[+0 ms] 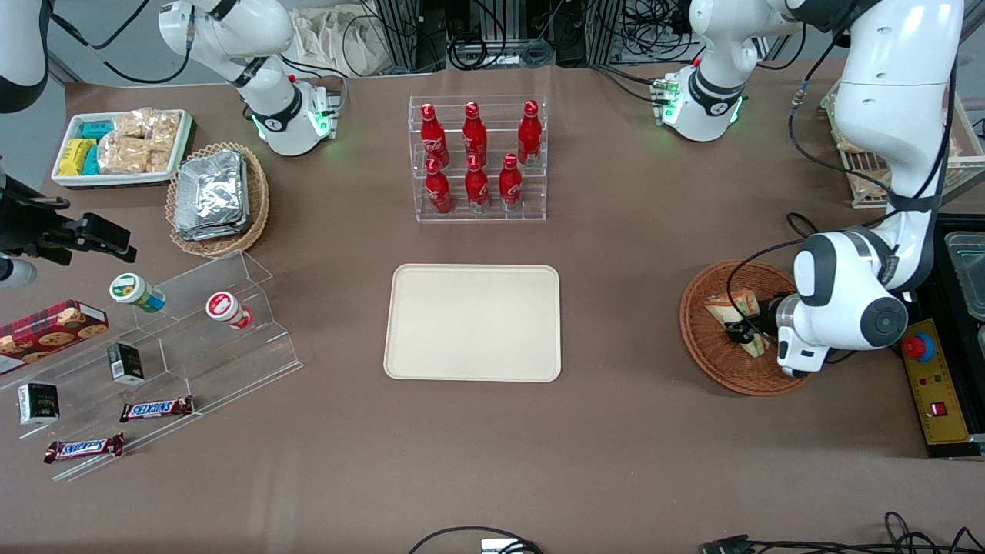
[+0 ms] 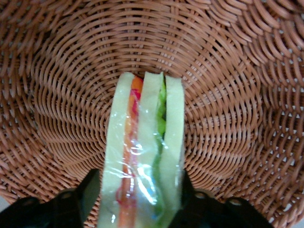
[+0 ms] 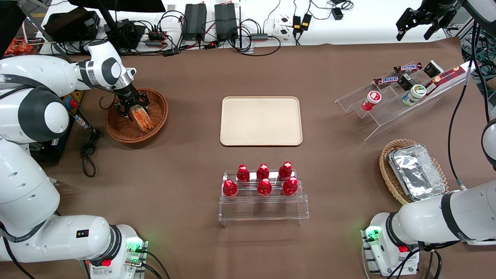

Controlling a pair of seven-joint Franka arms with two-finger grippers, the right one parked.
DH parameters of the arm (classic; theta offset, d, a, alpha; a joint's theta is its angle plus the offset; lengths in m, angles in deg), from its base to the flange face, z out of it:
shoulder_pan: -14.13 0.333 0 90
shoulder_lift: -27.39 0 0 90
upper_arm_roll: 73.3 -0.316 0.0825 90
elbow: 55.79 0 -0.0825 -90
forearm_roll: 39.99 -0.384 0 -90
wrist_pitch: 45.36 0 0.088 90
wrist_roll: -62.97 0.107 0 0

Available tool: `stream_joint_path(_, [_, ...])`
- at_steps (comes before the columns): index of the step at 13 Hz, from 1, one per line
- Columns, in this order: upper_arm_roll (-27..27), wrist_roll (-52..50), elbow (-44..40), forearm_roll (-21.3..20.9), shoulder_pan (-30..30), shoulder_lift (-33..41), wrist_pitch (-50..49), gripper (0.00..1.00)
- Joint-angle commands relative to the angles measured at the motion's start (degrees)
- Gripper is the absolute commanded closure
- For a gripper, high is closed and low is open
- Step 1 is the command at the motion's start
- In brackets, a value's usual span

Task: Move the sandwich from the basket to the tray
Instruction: 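Close the left gripper on the sandwich and lift it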

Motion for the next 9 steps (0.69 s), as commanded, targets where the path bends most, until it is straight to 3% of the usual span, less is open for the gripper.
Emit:
stream_joint_path(1, [0.07, -0.68, 0.75, 0.81, -0.31, 0.7, 0.67, 0.73])
stream_joint_path(9, [3.49, 3.26, -3.63, 0.64, -0.48, 10.62, -8.38, 0.76])
